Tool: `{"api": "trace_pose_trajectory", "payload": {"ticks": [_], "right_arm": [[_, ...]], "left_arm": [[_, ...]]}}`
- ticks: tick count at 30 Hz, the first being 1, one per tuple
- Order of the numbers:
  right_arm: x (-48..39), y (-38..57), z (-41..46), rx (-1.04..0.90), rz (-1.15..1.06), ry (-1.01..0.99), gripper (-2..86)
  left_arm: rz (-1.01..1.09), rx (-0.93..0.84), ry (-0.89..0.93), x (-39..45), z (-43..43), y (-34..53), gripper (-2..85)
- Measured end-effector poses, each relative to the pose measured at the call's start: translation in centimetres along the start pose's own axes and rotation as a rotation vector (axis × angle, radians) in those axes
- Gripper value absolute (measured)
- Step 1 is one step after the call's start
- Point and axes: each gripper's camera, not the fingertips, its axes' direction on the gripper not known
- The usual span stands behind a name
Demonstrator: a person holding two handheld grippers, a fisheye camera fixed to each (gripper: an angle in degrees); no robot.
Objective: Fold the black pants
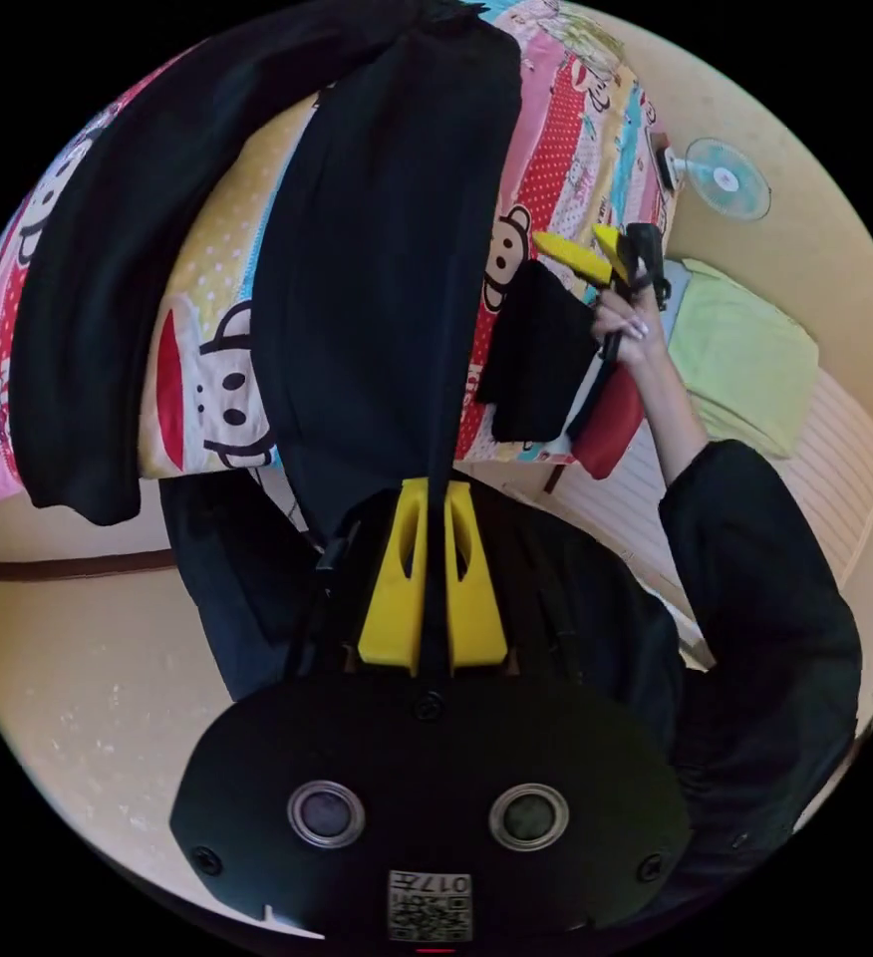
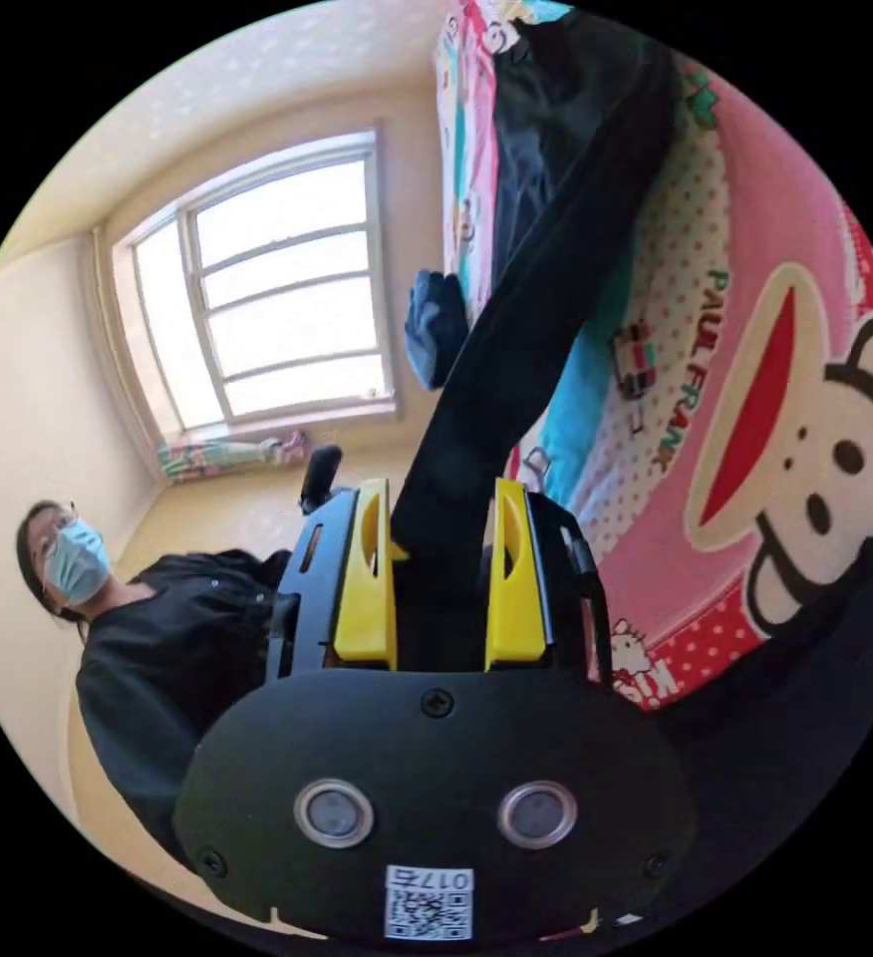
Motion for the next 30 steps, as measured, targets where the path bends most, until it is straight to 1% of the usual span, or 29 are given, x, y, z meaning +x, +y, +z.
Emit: {"api": "trace_pose_trajectory", "payload": {"ticks": [2, 3, 5, 7, 8, 9, 11, 12, 13, 15, 17, 19, 21, 22, 24, 25, 27, 28, 30], "right_arm": [[1.3, -5.8, -3.9, 0.229, 0.099, 0.097, 14.8], [1.5, -7.0, -4.5, 0.289, 0.121, 0.113, 14.9], [2.5, -11.4, -5.8, 0.472, 0.214, 0.140, 15.1], [3.3, -13.9, -5.5, 0.543, 0.294, 0.151, 14.3], [3.6, -15.3, -4.8, 0.564, 0.328, 0.174, 12.3], [3.4, -15.9, -4.4, 0.571, 0.332, 0.201, 10.8], [0.6, -18.7, -2.5, 0.604, 0.283, 0.356, 5.5], [-0.4, -19.5, -1.8, 0.606, 0.258, 0.386, 5.1], [-2.5, -21.7, -0.2, 0.587, 0.212, 0.445, 4.3], [-6.0, -25.5, 2.9, 0.532, 0.157, 0.574, 3.7], [-10.5, -31.2, 8.1, 0.455, 0.077, 0.755, 3.3], [-12.9, -35.6, 12.4, 0.408, 0.006, 0.815, 3.2], [-13.8, -39.6, 16.4, 0.384, -0.025, 0.790, 3.2], [-13.5, -42.0, 18.8, 0.369, -0.015, 0.756, 3.3], [-11.8, -45.0, 22.2, 0.336, 0.007, 0.698, 3.5], [-10.7, -46.2, 24.0, 0.321, 0.000, 0.662, 3.8], [-9.8, -46.3, 25.6, 0.357, -0.028, 0.600, 4.4], [-9.3, -45.5, 26.3, 0.389, -0.042, 0.548, 5.1], [-8.5, -43.0, 27.1, 0.405, -0.060, 0.487, 6.4]], "left_arm": [[-0.005, 0.023, 0.014, -0.5, -1.0, 0.9, 0.7], [-0.009, 0.039, 0.035, -0.8, -1.8, 1.4, 0.5], [0.001, 0.052, 0.101, -1.2, -3.0, 1.8, 0.4], [0.017, 0.053, 0.163, -1.7, -4.2, 2.2, 0.3], [0.035, 0.054, 0.194, -2.1, -5.3, 2.4, 0.2], [0.058, 0.056, 0.218, -2.7, -6.6, 2.7, 0.1], [0.074, 0.067, 0.260, -4.4, -9.2, 3.5, 0.0], [0.067, 0.088, 0.310, -6.2, -11.3, 4.1, -0.1], [0.062, 0.103, 0.341, -7.1, -12.4, 4.5, -0.1], [0.036, 0.176, 0.480, -11.7, -16.6, 6.2, -0.2], [0.009, 0.233, 0.577, -15.5, -19.5, 7.3, -0.1], [-0.037, 0.277, 0.665, -19.5, -22.0, 8.2, 0.0], [-0.082, 0.313, 0.718, -24.4, -24.7, 8.9, 0.3], [-0.101, 0.315, 0.704, -25.6, -25.3, 8.9, 0.5], [-0.206, 0.299, 0.548, -30.4, -27.6, 9.1, 1.4], [-0.229, 0.287, 0.500, -31.3, -28.1, 9.1, 1.7], [-0.271, 0.190, 0.326, -34.7, -30.0, 8.7, 4.6], [-0.274, 0.156, 0.290, -35.3, -30.4, 8.5, 5.4], [-0.256, 0.088, 0.143, -36.7, -32.3, 8.3, 7.8]]}}
